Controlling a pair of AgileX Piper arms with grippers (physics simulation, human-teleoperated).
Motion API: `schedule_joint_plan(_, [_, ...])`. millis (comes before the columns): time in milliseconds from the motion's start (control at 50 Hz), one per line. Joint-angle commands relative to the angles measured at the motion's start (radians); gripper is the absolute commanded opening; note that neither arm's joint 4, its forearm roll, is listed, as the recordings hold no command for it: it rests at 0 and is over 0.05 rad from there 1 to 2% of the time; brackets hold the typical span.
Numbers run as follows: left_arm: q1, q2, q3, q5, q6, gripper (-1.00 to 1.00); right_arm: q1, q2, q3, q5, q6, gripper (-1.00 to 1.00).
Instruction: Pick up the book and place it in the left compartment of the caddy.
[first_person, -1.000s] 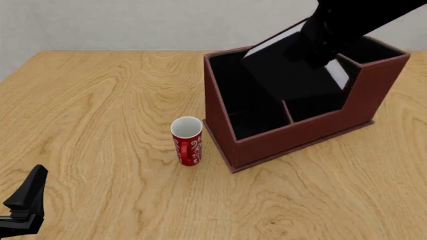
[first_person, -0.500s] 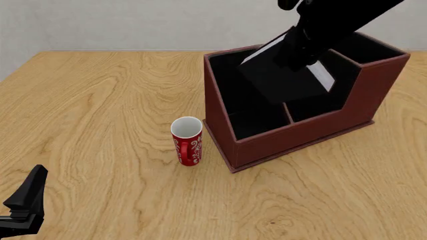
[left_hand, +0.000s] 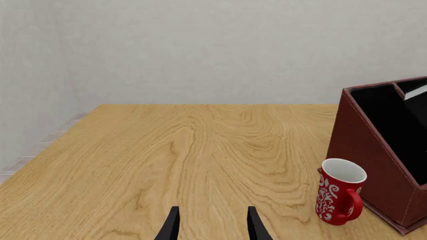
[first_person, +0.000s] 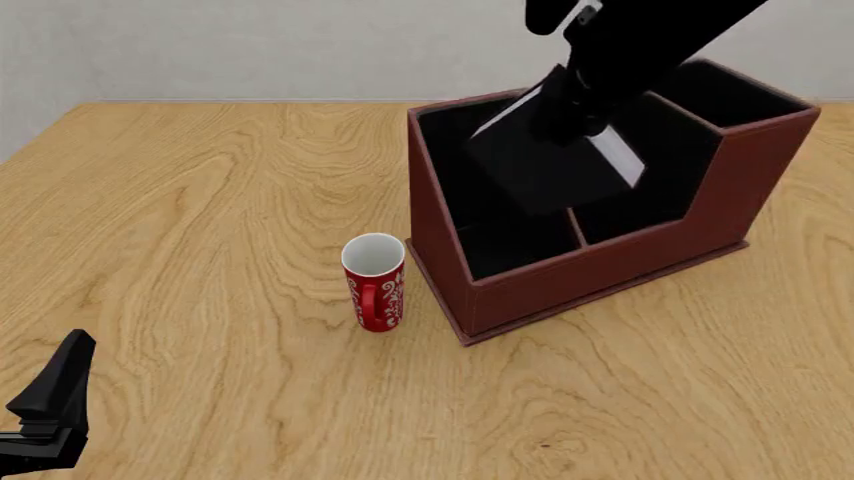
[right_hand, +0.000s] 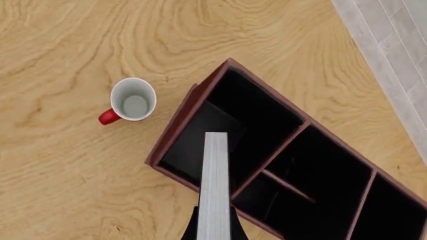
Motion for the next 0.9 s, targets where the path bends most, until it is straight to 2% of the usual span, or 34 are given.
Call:
schedule_joint_plan(20, [0.000,0.000,0.000,0.000,0.000,1.00,0.012,0.025,-0.017,0.000,0.033,-1.00])
schedule_joint_plan(620, [0.000,0.000,0.000,0.000,0.000,1.00,0.010,0.093,-0.040,0.000,0.036,-1.00])
schedule_joint_plan(900, [0.000,0.000,0.000,0.000,0.000,1.00,0.015,0.131,-0.061,0.000,0.055,-1.00])
